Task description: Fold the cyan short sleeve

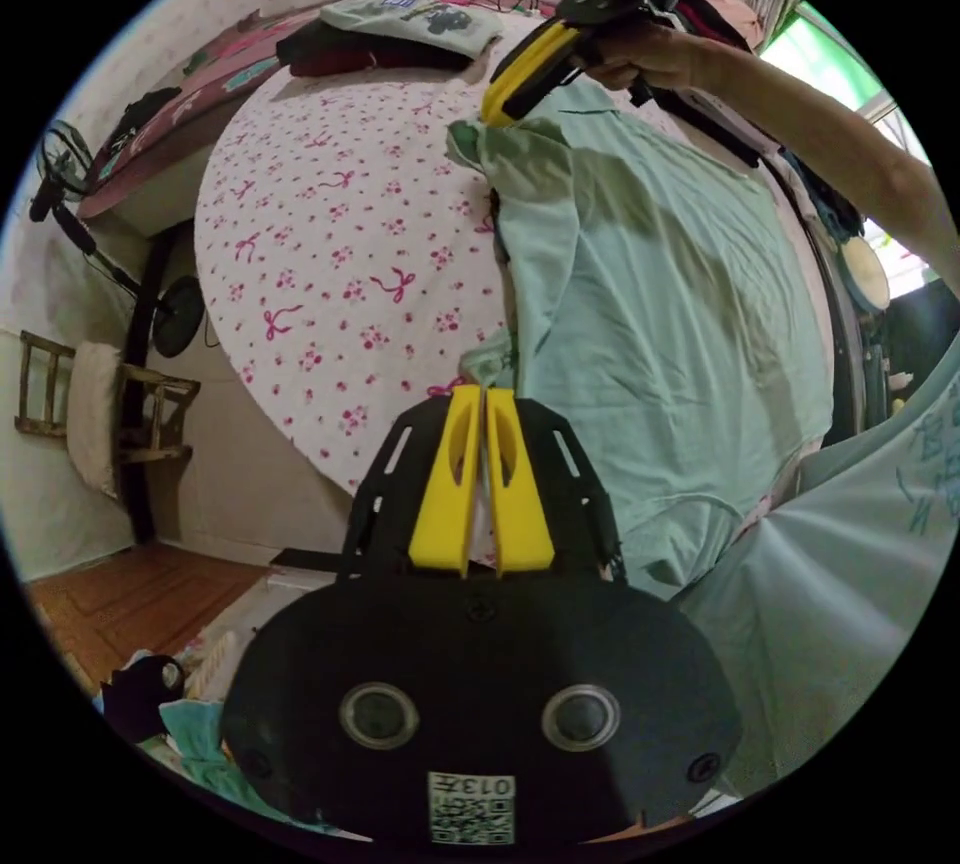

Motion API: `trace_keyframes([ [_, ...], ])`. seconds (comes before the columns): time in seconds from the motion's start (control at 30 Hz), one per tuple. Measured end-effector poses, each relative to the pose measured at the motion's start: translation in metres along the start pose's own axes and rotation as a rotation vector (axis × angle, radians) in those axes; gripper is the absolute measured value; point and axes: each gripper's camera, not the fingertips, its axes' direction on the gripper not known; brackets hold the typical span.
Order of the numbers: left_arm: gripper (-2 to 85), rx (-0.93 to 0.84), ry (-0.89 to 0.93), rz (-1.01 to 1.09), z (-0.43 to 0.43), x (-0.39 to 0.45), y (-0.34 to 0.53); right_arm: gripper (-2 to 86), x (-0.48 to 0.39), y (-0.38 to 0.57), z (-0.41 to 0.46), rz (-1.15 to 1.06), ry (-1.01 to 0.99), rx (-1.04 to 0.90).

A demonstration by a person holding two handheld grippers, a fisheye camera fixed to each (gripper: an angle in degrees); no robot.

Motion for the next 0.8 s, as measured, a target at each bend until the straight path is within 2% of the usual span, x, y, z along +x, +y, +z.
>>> trace_keyframes([
  [0.07,-0.1,0.063,-0.039,-0.037,-0.017,-0.009,0.015,0.7,0.007,-0.001,-0.006,0.064,0.032,0.072],
  [0.17,-0.2,0.123,0.019,-0.140,-0.021,-0.032,0.039,0.8,0.028,0.003,-0.012,0.194,-0.003,0.176],
  [0.33,-0.1,0.114,0.237,-0.389,0.009,-0.081,0.066,1.8,0.051,0.016,-0.011,0.295,-0.029,0.214],
  [0.43,0.0,0.146,0.213,-0.454,0.001,-0.098,0.076,2.4,0.063,0.040,-0.044,0.339,-0.049,0.342],
  [0.53,0.0,0.193,0.097,-0.523,-0.016,-0.115,0.082,3.9,0.070,0.081,-0.072,0.398,0.074,0.378],
  [0.67,0.6,0.195,0.028,-0.313,-0.015,-0.104,0.031,6.6,0.095,0.157,-0.076,0.583,0.262,0.259],
  [0.8,2.2,0.231,-0.055,-0.019,0.009,-0.065,-0.074,8.0,0.117,0.218,-0.071,0.752,0.244,0.211],
])
